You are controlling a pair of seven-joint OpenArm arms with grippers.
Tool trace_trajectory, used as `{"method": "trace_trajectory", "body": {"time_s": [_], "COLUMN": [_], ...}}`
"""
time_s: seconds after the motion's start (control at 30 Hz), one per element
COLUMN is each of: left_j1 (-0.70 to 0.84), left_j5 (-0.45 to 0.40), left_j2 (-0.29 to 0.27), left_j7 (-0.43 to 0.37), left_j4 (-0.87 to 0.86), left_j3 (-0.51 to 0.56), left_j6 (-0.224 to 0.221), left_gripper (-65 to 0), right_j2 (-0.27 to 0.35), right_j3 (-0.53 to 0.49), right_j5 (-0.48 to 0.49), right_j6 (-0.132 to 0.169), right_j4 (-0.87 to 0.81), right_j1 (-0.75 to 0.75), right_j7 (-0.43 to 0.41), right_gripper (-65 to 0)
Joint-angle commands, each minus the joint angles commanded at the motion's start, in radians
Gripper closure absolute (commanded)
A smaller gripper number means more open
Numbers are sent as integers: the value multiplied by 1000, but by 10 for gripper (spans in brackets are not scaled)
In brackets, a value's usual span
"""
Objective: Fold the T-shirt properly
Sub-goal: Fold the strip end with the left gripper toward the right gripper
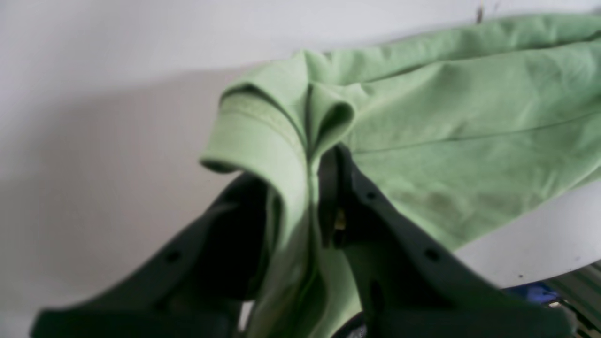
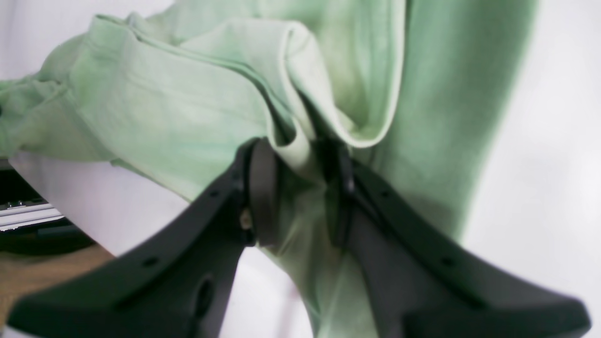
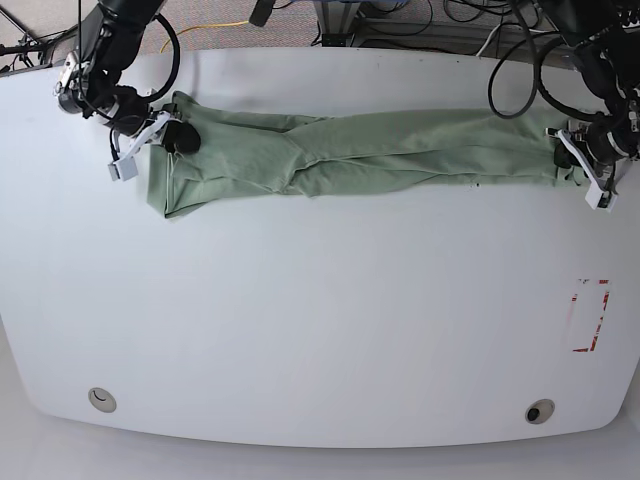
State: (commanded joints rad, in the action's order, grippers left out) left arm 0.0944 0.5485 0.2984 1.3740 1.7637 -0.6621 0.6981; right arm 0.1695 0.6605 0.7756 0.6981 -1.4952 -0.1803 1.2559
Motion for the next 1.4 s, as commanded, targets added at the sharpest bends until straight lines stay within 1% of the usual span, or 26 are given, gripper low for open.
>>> {"method": "trace_trajectory", "body": {"time_s": [0.07,0.13,0.27,0.37,0.47,0.5,0.67,1.03,1.23,1.4], "left_j1": [-17,-28,-34,-37,-38,-40,-69,-123,-150,-158], "left_j5": [0,0,2,38,81,89,89,87,87,86], "left_j2": [0,0,-2,-34,-52,-66,-153,-292,-333,-351], "left_j7": [22,22,22,22,22,22,22,22,22,22], "left_j4": [46,89,152,161,163,163,163,152,92,37], "left_j3": [5,35,157,270,338,354,413,542,600,606], "left_j6": [0,0,0,0,0,0,0,0,0,0], "left_gripper": [-42,-42,-42,-42,-42,-42,-42,-42,-43,-43], "right_j2": [0,0,0,0,0,0,0,0,0,0], "right_j3": [-2,-2,-2,-2,-2,-2,-2,-2,-2,-2], "right_j5": [0,0,0,0,0,0,0,0,0,0], "right_j6": [0,0,0,0,0,0,0,0,0,0], "right_j4": [-2,-2,-2,-2,-2,-2,-2,-2,-2,-2], "right_j1": [2,2,2,3,3,3,3,2,6,8], "right_j7": [0,0,-2,-2,-2,-2,-2,-3,-3,-3], "right_gripper": [-159,-159,-159,-159,-159,-159,-159,-159,-159,-159]}}
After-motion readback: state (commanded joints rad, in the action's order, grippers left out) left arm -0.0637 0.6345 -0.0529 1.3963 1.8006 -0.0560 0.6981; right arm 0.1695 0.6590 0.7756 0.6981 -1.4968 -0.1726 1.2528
